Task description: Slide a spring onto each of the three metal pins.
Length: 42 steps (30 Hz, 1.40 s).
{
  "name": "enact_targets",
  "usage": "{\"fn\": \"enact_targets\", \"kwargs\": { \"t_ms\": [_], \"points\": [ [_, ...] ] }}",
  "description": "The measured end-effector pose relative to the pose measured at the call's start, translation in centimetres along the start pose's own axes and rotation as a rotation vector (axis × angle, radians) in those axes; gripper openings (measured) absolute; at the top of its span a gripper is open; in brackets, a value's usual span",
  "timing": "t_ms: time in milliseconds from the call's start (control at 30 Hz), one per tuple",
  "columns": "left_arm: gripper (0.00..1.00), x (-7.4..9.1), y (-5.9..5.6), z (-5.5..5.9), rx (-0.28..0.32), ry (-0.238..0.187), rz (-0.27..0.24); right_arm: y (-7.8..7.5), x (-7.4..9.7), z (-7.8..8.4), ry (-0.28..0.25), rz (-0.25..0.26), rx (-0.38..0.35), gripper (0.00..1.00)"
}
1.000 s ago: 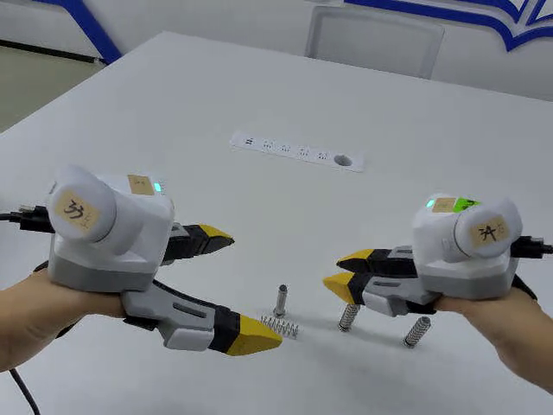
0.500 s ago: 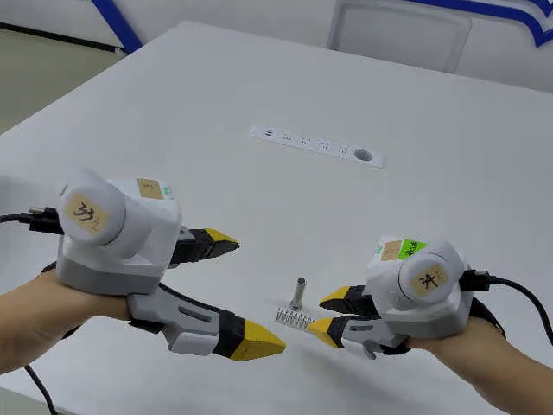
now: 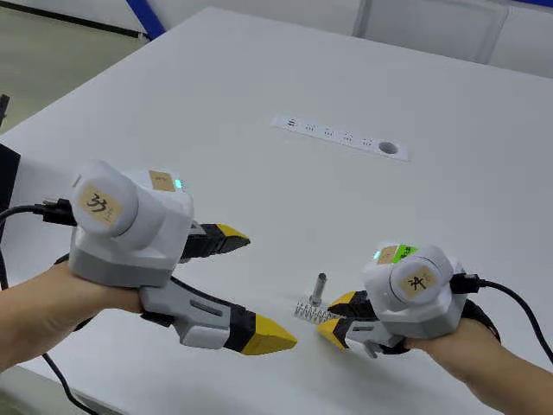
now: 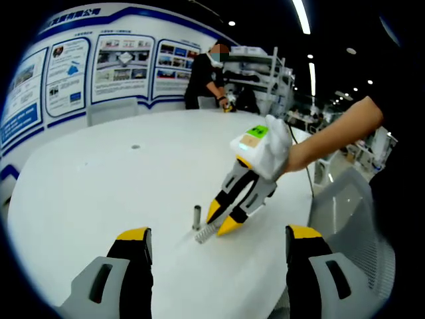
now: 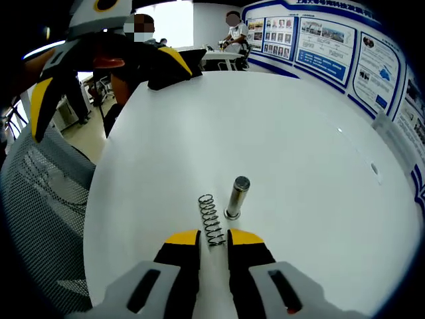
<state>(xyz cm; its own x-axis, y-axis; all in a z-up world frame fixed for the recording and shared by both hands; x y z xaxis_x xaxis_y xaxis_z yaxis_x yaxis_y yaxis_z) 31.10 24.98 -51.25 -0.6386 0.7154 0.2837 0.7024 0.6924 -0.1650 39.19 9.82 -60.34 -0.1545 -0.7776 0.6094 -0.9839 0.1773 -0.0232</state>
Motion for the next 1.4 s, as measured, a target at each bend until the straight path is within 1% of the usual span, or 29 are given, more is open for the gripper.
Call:
{"fn": "enact_targets", "kwargs": {
  "t_ms": [67,100,133,200,300,400,500,533,633,700,800,900,1000,1067,1133,1167,1300,1400],
  "points": [
    [0.84,-0.1,0.0,0.0,0.001,0.0,0.002,-0.1,0.0,0.3,0.011,0.007,-0.022,0.16],
    [0.84,-0.2,0.0,0.0,0.002,0.0,0.005,0.0,0.0,0.3,-0.014,0.009,-0.084,0.15],
    [0.84,-0.3,-0.1,0.0,0.003,0.001,0.007,-0.1,0.2,0.4,-0.009,0.009,-0.086,0.15],
    [0.84,-0.5,-0.1,0.0,0.003,0.004,0.012,-0.2,0.3,0.3,-0.01,0.002,-0.048,0.13],
    [0.83,-0.8,-0.1,-0.1,0.0,0.008,0.02,0.0,0.3,0.2,-0.008,-0.005,-0.046,0.12],
    [0.84,-1.0,0.0,-0.2,0.003,-0.002,0.018,0.2,0.4,0.2,-0.006,-0.006,-0.033,0.12],
    [0.83,-1.2,0.0,-0.2,0.01,-0.003,0.021,0.4,0.4,0.1,0.009,-0.015,-0.007,0.11],
    [0.83,-1.2,0.0,-0.2,0.009,-0.004,0.022,0.6,0.5,0.1,0.014,-0.027,0.01,0.11],
    [0.83,-1.3,-0.1,-0.3,0.001,0.0,0.025,0.7,1.0,-0.2,0.001,-0.036,-0.01,0.11],
    [0.79,-1.4,0.0,-0.3,-0.024,0.01,0.014,0.7,1.5,-0.6,-0.004,-0.033,-0.011,0.1],
    [0.73,-1.5,0.0,-0.4,-0.026,0.013,0.022,0.7,2.5,-1.4,-0.024,-0.032,-0.02,0.1],
    [0.71,-1.8,-0.2,-0.6,-0.037,0.004,0.026,0.7,3.7,-2.6,-0.042,-0.032,-0.001,0.1],
    [0.69,-2.1,-0.4,-0.8,-0.061,0.006,0.032,0.9,5.0,-3.9,-0.069,-0.036,0.008,0.11],
    [0.64,-2.3,-0.7,-1.1,-0.073,0.006,0.044,1.2,6.0,-5.0,-0.089,-0.04,0.041,0.11],
    [0.58,-2.6,-1.0,-1.4,-0.081,-0.001,0.066,1.8,6.9,-6.0,-0.101,-0.057,0.066,0.11],
    [0.56,-2.7,-1.2,-1.5,-0.086,-0.001,0.081,2.0,7.4,-6.5,-0.101,-0.068,0.093,0.11],
    [0.45,-3.0,-2.1,-2.1,-0.105,0.005,0.139,3.0,8.7,-7.5,-0.086,-0.106,0.191,0.11],
    [0.38,-3.1,-2.8,-2.7,-0.124,-0.003,0.173,3.5,9.7,-8.0,-0.091,-0.115,0.198,0.11]
  ]
}}
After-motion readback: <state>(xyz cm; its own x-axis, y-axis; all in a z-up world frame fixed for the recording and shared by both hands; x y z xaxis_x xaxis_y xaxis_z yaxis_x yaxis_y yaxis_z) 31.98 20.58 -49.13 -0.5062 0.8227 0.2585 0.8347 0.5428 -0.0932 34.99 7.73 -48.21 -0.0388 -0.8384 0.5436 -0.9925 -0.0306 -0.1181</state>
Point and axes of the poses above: the centre of the closed fingertips' face, and the gripper's own axes: x roughly backward along the fingers, y roughly to its left, z roughly out of its underside, the point moved 8 cm from there along x, roughly backward along the fingers, and after that the axes turned 12 degrees about -y, right-handed, at the moved point
